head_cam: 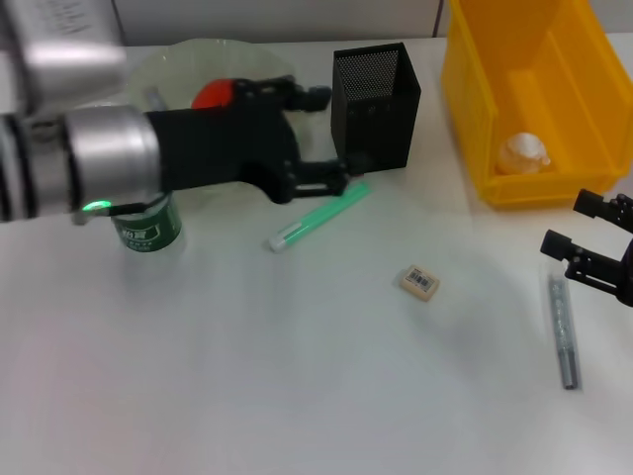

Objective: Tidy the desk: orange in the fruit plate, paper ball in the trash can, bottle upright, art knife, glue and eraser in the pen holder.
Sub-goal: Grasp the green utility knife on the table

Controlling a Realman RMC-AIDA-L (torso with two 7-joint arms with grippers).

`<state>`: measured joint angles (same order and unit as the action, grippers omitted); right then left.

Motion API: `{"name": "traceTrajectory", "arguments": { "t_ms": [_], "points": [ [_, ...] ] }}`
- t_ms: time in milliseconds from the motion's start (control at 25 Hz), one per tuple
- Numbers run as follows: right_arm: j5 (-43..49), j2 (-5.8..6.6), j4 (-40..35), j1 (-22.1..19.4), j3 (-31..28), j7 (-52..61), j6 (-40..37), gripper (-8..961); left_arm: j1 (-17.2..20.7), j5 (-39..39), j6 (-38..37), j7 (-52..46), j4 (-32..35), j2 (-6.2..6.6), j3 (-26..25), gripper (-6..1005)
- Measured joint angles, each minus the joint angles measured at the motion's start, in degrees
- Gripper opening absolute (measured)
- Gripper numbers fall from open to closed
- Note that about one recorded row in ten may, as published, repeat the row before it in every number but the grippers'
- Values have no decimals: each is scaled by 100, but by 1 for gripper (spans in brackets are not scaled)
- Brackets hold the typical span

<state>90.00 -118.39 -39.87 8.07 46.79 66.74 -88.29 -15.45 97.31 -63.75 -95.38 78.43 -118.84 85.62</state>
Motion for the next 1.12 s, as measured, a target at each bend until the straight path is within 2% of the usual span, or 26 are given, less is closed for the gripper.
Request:
{"name": "traceTrajectory", "arguments": {
  "t_ms": [120,200,320,440,600,920,960,1120],
  "points": [
    [44,-32,18,-44,-41,-30,-5,784,-282,1182,159,-1392,528,-20,431,775],
    [44,-37,24,-53,-41,-49,-4,784,-585,1835,179,-2206,629,-21,719,775],
    [46,-49,41,-59,-43,-89,-5,784,-1091,2715,259,-3202,527,-31,1118,774],
    [49,-52,64,-41,-45,-113,-5,785,-1573,3391,457,-3978,133,-31,1439,773],
    [71,-54,75,-31,-43,-149,-3,784,-2042,3502,629,-4195,-522,-34,1471,773],
    [120,-63,95,13,-12,-151,3,780,-2502,3544,780,-4183,-1366,-34,1460,771],
    [121,-63,95,15,-12,-152,3,779,-2641,3597,799,-4179,-1643,-34,1462,770],
    [123,-62,94,19,-7,-153,6,777,-2778,3689,825,-4193,-1890,-34,1453,770]
  ]
}}
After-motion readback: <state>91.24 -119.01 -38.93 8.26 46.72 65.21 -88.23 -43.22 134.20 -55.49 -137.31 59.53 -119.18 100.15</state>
